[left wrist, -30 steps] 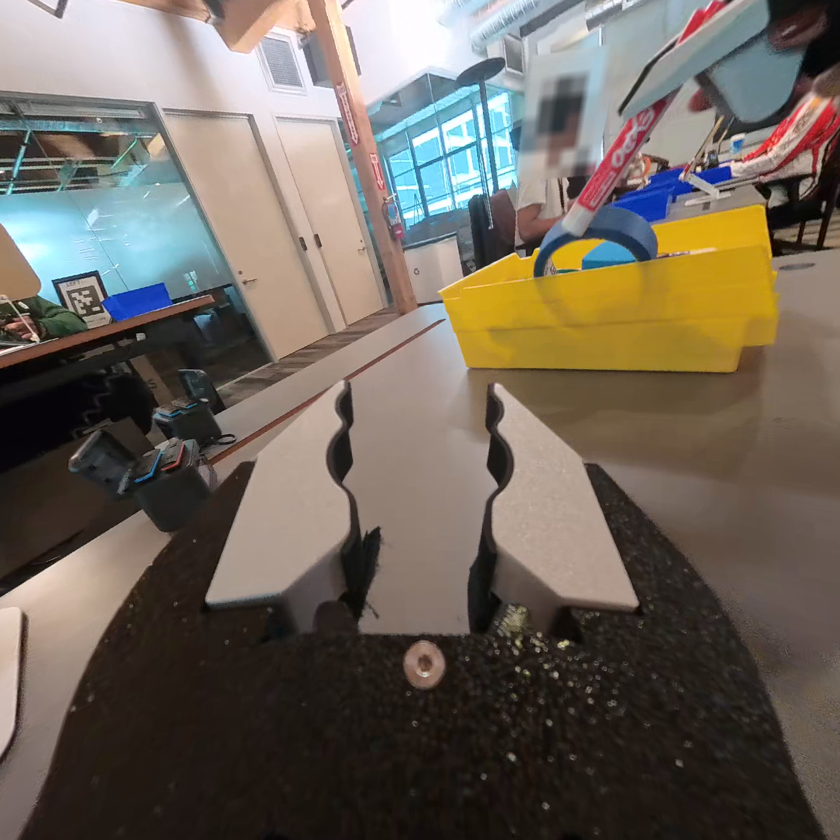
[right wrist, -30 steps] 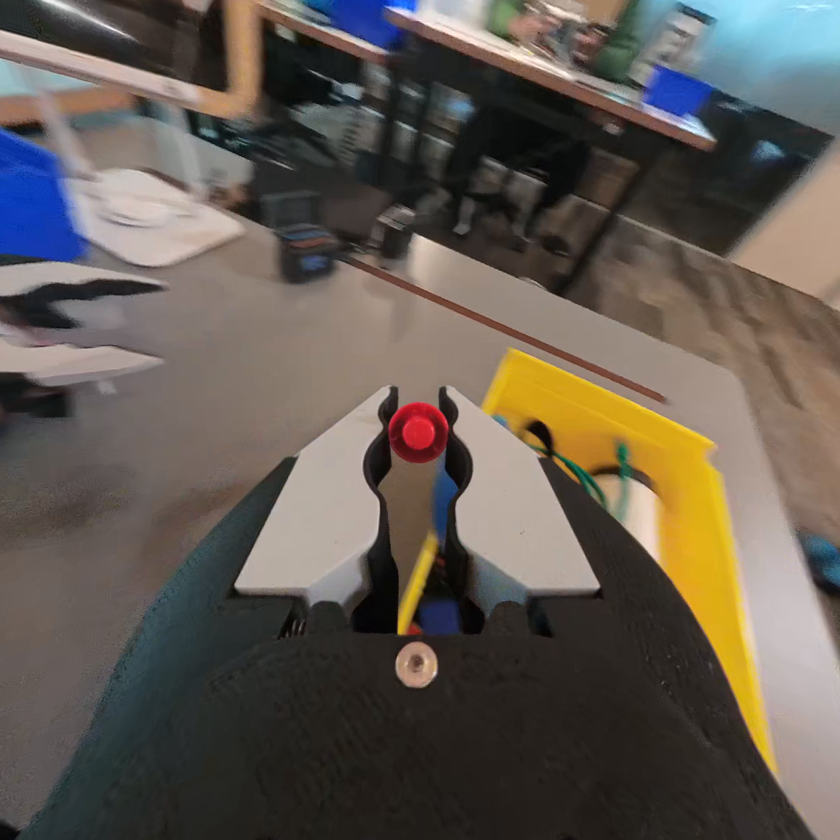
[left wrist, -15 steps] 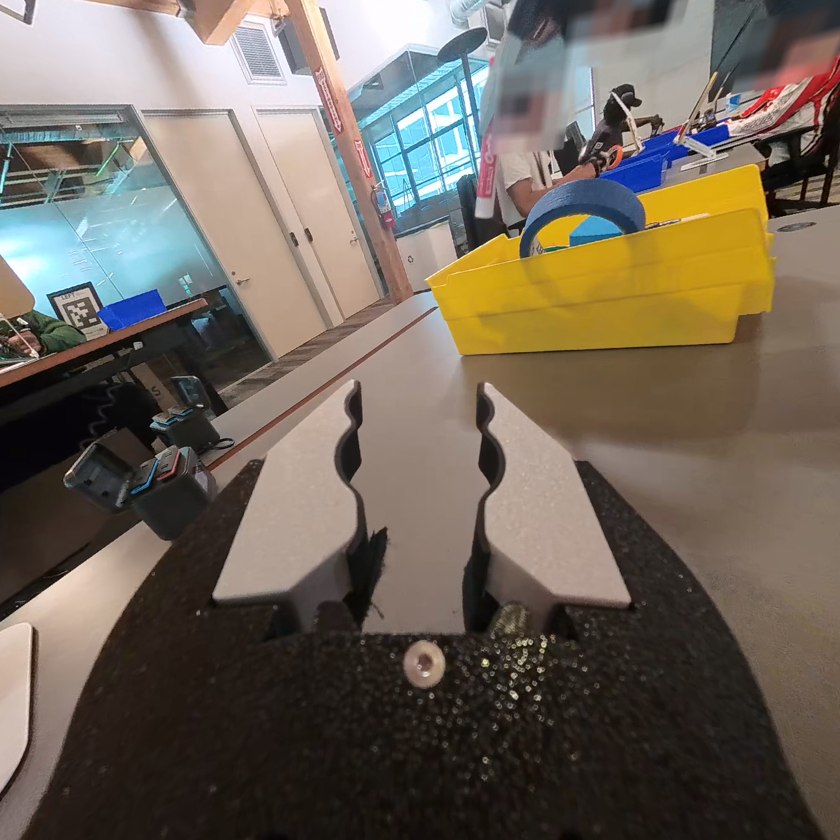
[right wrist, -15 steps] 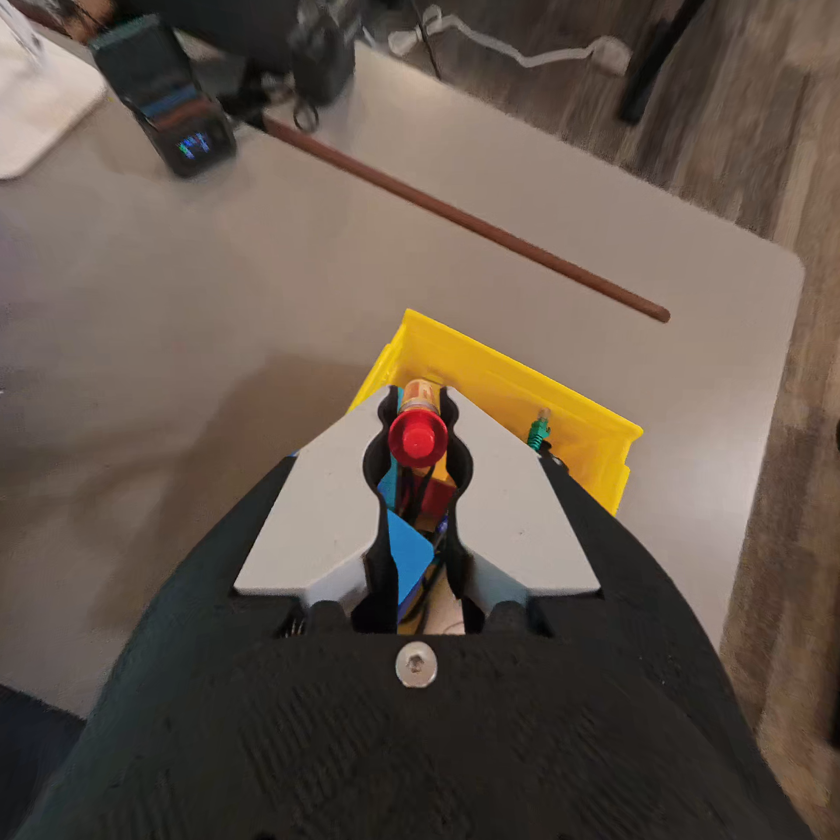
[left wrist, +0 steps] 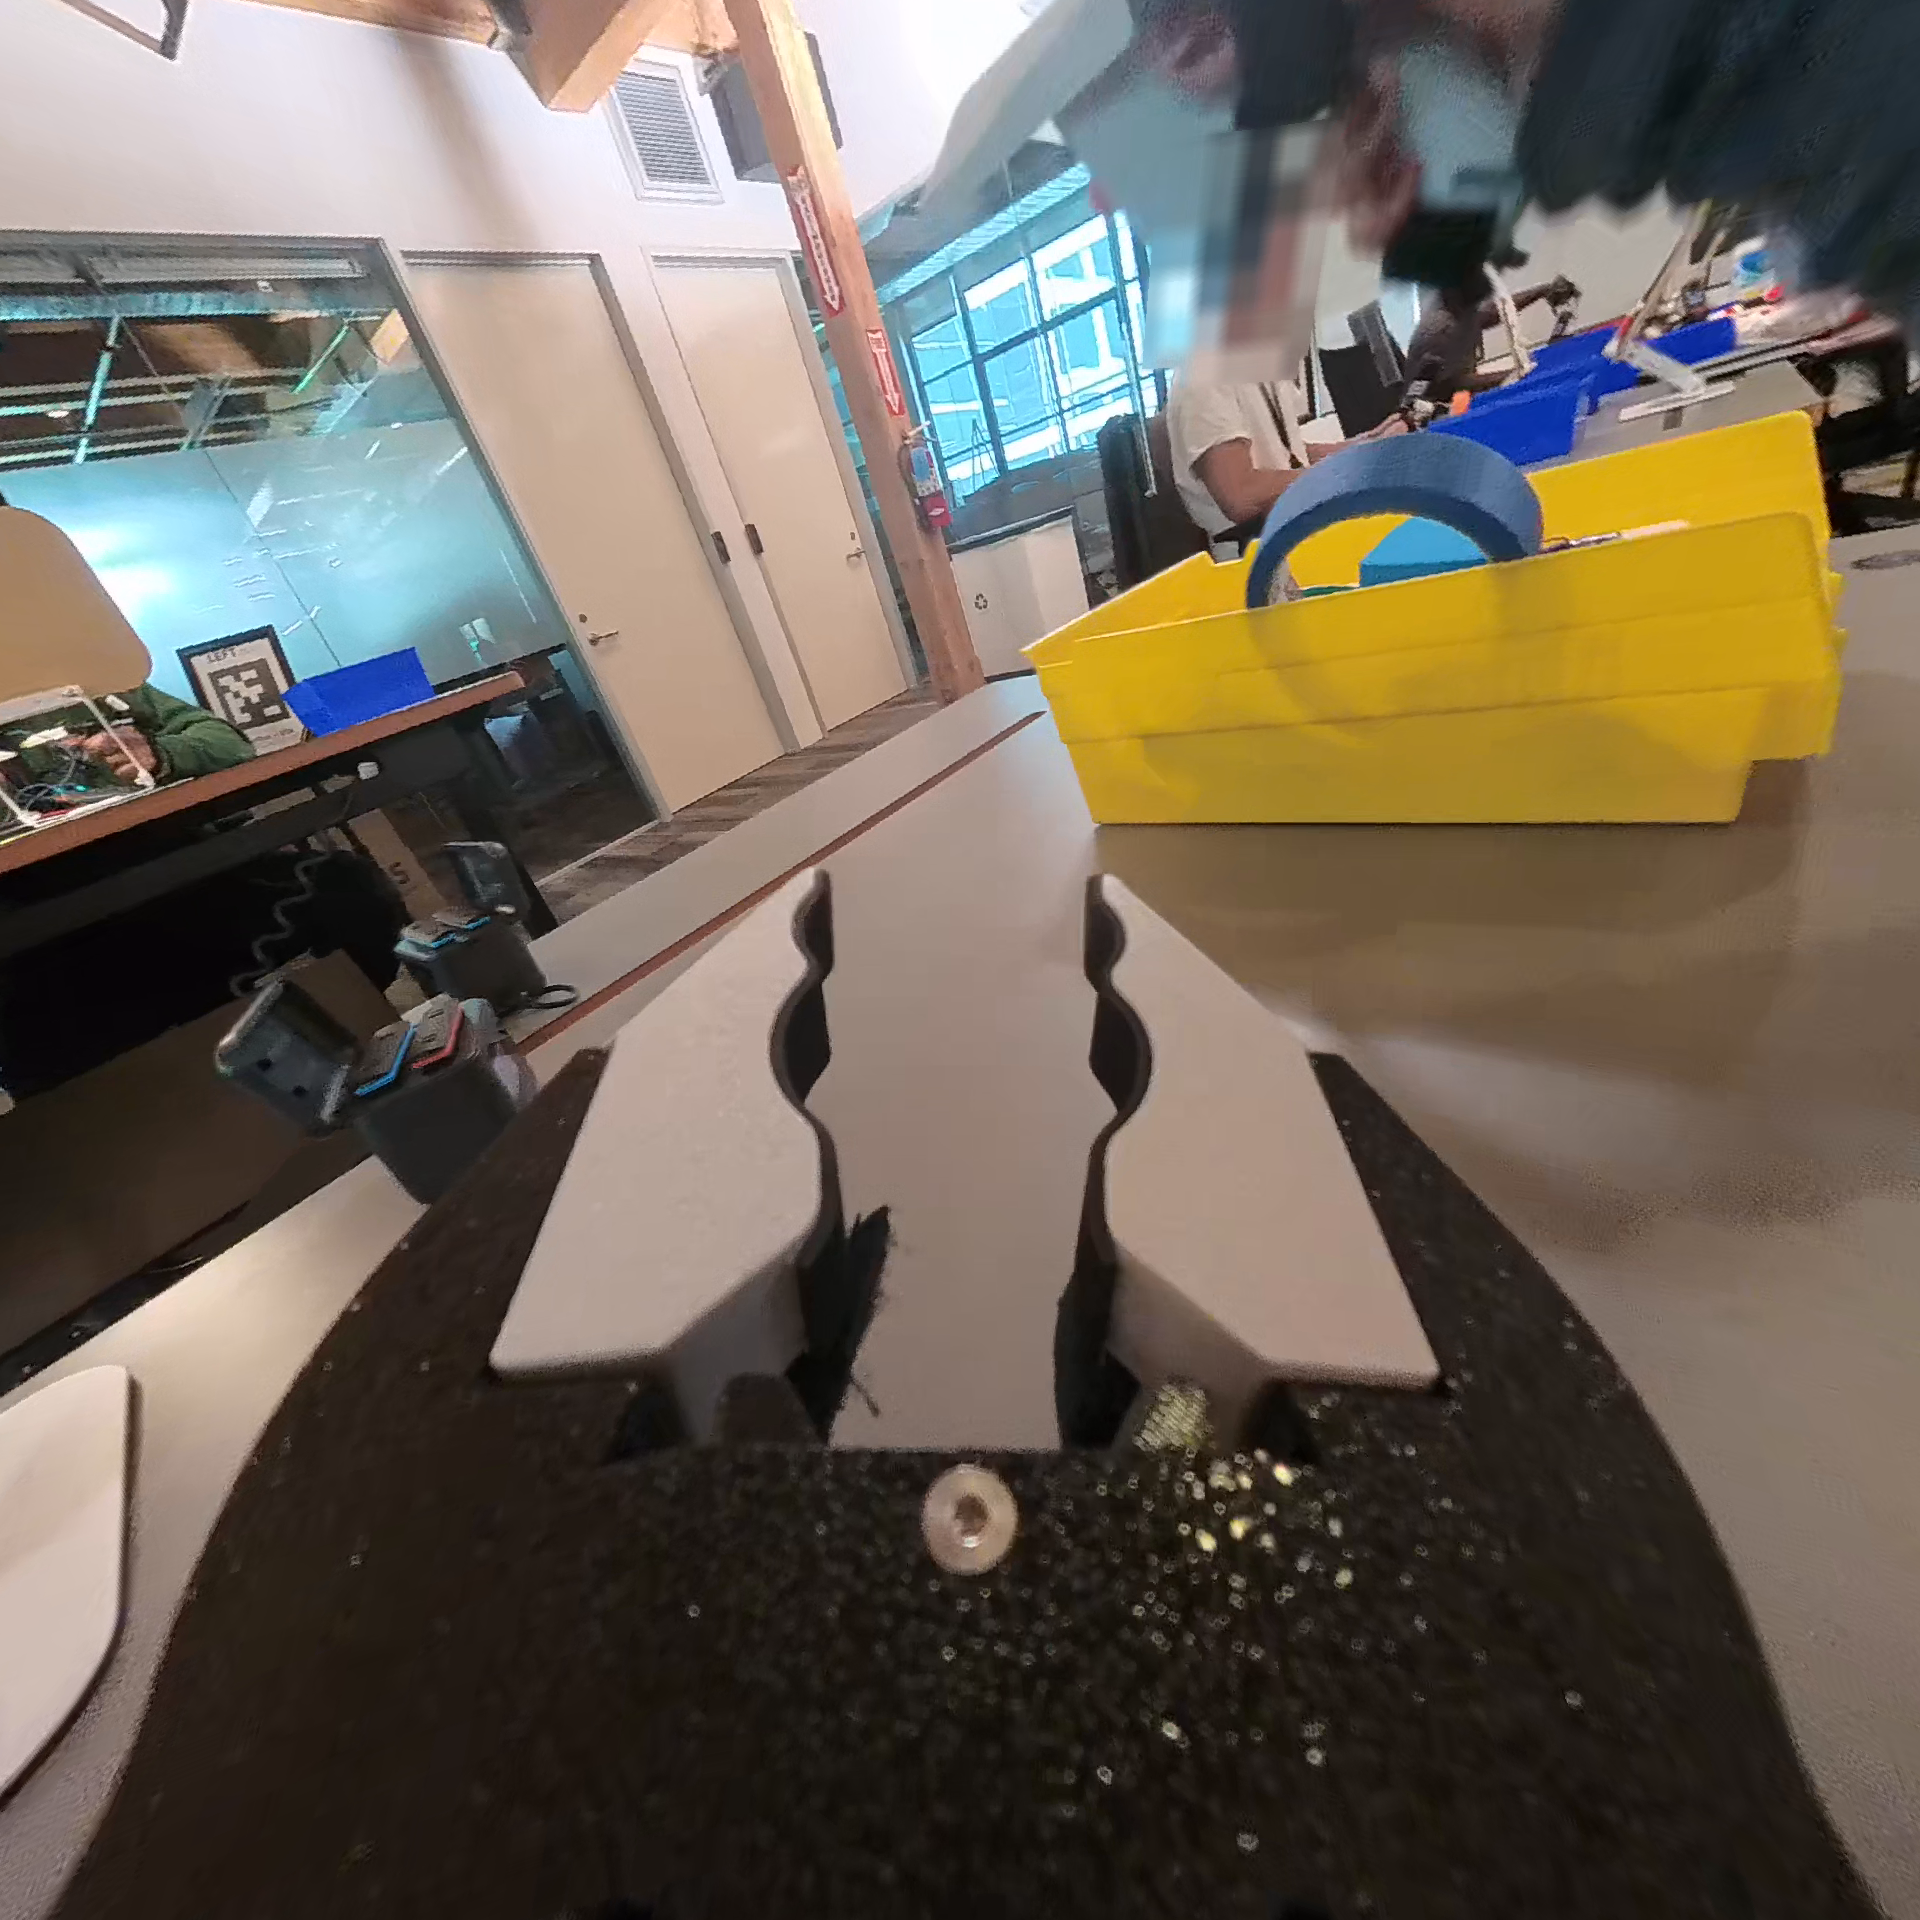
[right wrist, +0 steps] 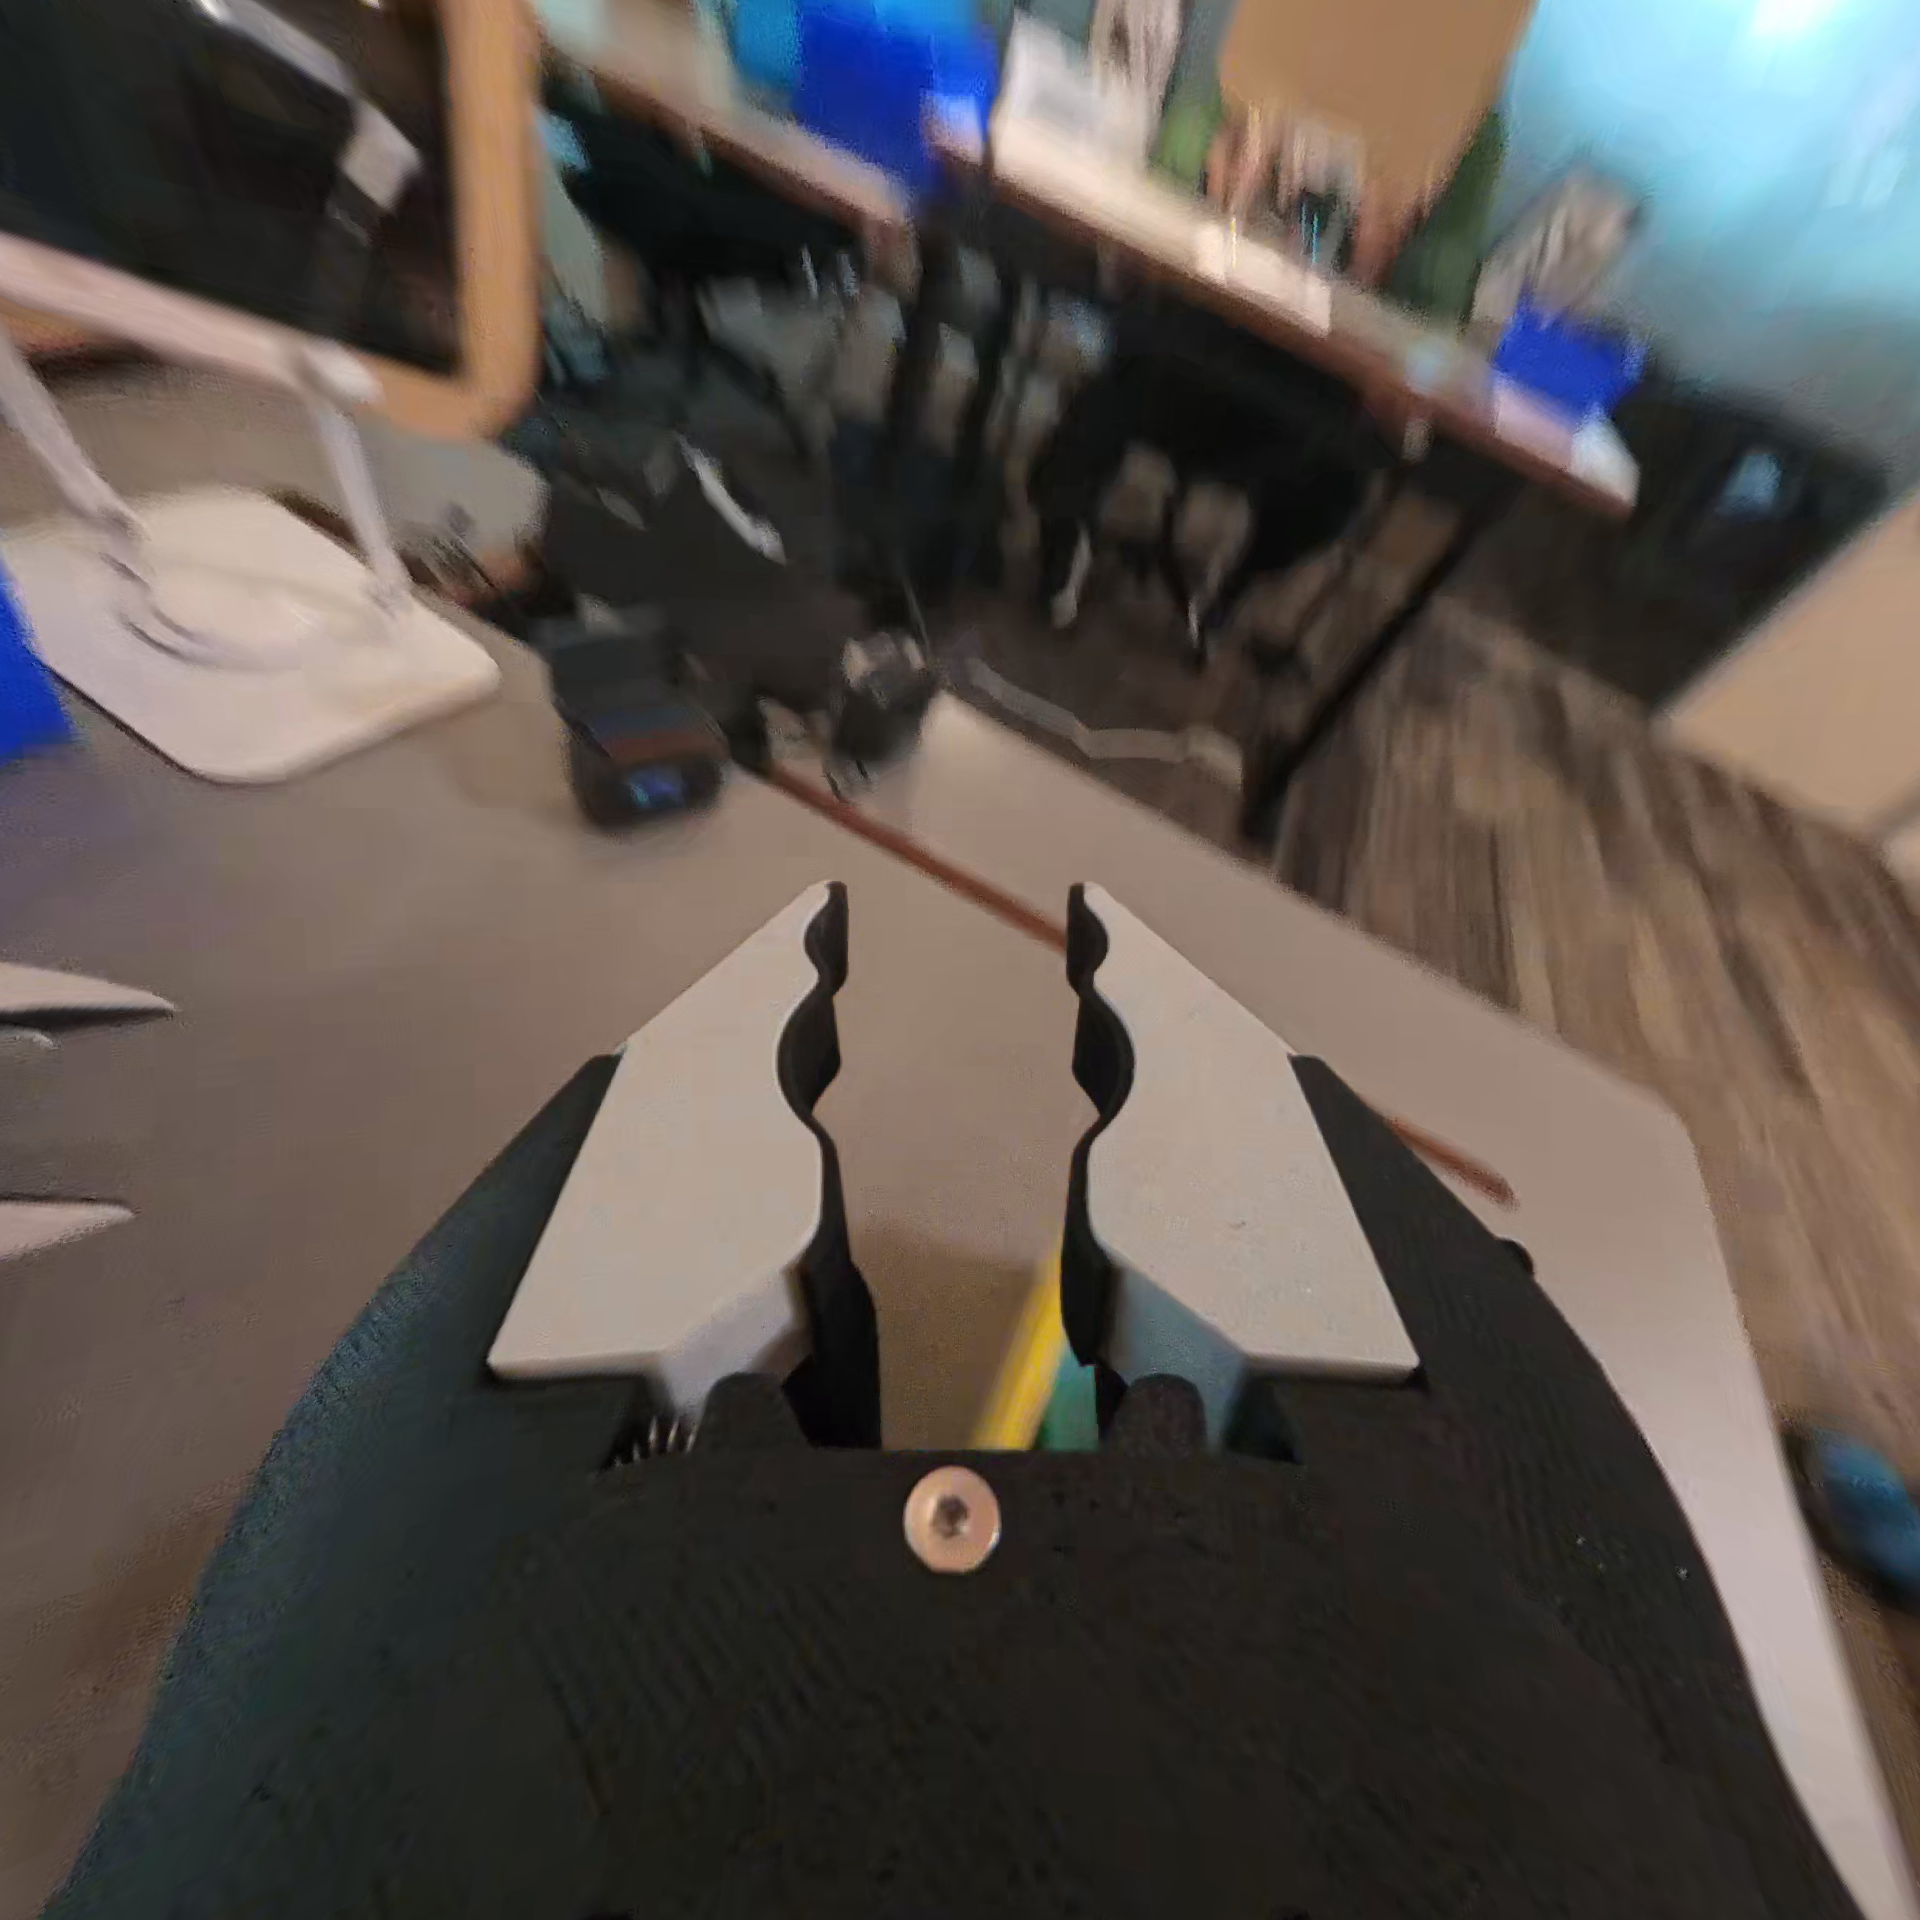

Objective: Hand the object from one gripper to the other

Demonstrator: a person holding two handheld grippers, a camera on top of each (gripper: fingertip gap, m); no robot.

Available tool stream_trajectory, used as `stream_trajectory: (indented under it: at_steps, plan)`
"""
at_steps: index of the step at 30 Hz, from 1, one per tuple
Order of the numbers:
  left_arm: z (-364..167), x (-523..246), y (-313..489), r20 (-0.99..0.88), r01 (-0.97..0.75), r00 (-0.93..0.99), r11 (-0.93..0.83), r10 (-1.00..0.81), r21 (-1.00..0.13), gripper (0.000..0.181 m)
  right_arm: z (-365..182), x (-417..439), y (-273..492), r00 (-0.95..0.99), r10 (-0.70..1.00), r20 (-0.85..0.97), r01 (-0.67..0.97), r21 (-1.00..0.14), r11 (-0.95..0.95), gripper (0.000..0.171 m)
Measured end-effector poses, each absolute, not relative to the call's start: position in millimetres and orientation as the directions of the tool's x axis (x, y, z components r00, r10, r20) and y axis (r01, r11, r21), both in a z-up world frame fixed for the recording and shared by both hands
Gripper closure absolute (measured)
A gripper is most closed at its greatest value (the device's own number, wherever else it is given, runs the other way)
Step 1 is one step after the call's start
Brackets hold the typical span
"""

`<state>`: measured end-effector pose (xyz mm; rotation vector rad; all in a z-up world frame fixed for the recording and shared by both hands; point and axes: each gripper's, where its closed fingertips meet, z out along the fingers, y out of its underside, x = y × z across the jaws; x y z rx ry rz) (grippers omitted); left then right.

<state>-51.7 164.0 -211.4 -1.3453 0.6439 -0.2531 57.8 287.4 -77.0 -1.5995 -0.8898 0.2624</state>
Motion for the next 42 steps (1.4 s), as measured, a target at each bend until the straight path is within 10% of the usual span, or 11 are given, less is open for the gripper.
stream_trajectory:
  at_steps: [7,17,42]
  plan:
    - [-207,-70,169,-0.244,-0.159,0.855,0.216,-0.458,-0.963,0.141,-139,-14,243,0.734,0.5,0.459,0.211,-0.854,0.475,0.16]
    - [-220,-107,188,-0.258,-0.241,0.934,0.096,-0.249,-0.966,0.157,-203,-35,229,0.663,0.601,0.446,0.182,-0.875,0.448,0.164]
    - [-200,-86,178,-0.25,-0.217,0.893,0.129,-0.374,-0.968,0.158,-208,-42,224,0.612,0.654,0.444,0.163,-0.88,0.446,0.164]
